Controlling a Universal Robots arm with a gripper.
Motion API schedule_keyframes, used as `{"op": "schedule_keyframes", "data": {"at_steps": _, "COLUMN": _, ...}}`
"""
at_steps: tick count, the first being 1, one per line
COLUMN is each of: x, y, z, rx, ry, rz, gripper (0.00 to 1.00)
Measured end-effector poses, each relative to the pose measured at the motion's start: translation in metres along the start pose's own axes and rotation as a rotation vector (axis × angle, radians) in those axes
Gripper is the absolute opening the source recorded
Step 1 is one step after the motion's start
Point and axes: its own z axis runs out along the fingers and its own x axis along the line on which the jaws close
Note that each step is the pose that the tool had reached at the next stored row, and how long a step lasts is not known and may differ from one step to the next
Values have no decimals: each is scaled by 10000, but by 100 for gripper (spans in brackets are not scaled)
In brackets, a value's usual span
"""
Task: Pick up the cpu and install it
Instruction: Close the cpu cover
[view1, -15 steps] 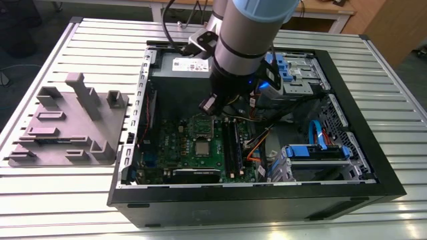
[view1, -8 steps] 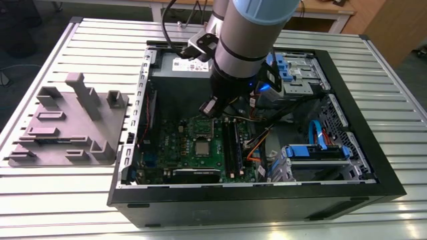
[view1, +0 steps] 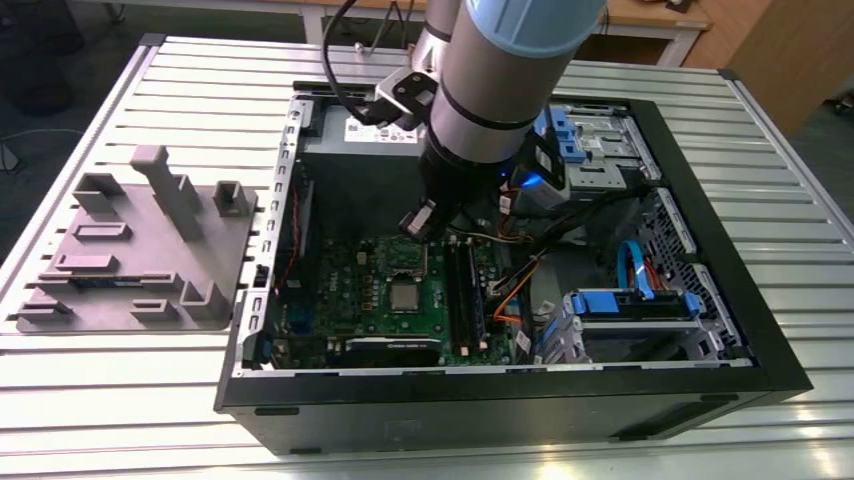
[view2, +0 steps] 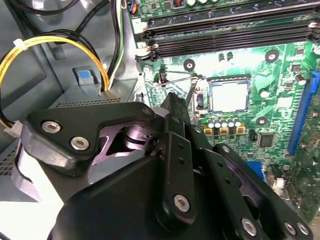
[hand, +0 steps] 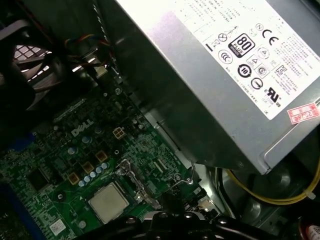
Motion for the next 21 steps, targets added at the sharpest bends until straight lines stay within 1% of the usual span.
{"op": "schedule_keyframes", "data": {"at_steps": 11, "x": 100, "y": -81, "z": -21, "rx": -9, "ry": 22, "rz": -128, "gripper": 10}}
{"op": "schedule_keyframes", "data": {"at_steps": 21, "x": 210, "y": -172, "z": -44, "rx": -15, "ry": 39, "rz": -225, "gripper": 10}}
